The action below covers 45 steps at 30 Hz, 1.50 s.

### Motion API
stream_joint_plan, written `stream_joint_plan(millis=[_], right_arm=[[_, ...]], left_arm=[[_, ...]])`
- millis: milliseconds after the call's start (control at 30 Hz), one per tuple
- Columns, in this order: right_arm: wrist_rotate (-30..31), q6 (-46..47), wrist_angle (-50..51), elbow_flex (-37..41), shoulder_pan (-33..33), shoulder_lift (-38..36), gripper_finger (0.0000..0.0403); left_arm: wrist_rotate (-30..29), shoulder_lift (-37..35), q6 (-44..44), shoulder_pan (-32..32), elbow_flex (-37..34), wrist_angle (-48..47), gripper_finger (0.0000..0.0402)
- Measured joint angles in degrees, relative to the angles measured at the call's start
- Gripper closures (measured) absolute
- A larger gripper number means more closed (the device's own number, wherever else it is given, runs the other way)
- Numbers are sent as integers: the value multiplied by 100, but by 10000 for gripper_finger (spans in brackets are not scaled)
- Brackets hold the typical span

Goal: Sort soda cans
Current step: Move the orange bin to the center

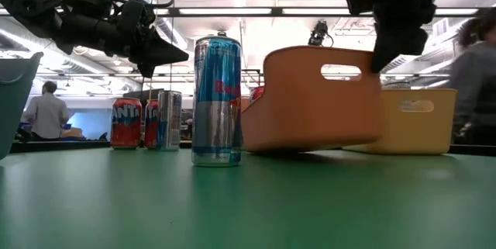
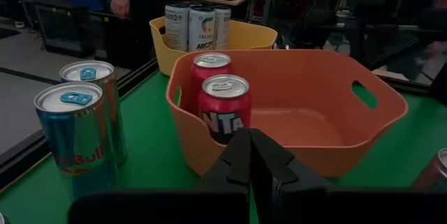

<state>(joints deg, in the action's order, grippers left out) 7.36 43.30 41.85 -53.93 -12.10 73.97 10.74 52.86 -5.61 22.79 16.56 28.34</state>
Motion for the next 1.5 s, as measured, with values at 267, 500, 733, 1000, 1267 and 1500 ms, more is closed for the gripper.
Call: stream_joint_plan(millis=[267,500,733,1000,1267,1500], right_arm=[[5,-595,-303,0,323,645,403],[-300,-1033,-1323,0,494,1441,403],[-573,-1493,-1474,-64,516,1529,403],[-332,-2027,-1257,-125,512,880,403],[-152,-2495,-1222,-125,514,546,403],[-140,-2882,-1224,-125,523,553,403]], left_arm=[[2,0,-56,0,0,4,400],[2,0,-67,-1,0,4,400],[238,2,-109,11,419,-286,400],[-703,2,122,218,2000,-3215,400],[-1281,2,171,565,3666,-6276,400],[-1707,0,-280,832,4786,-8081,400]])
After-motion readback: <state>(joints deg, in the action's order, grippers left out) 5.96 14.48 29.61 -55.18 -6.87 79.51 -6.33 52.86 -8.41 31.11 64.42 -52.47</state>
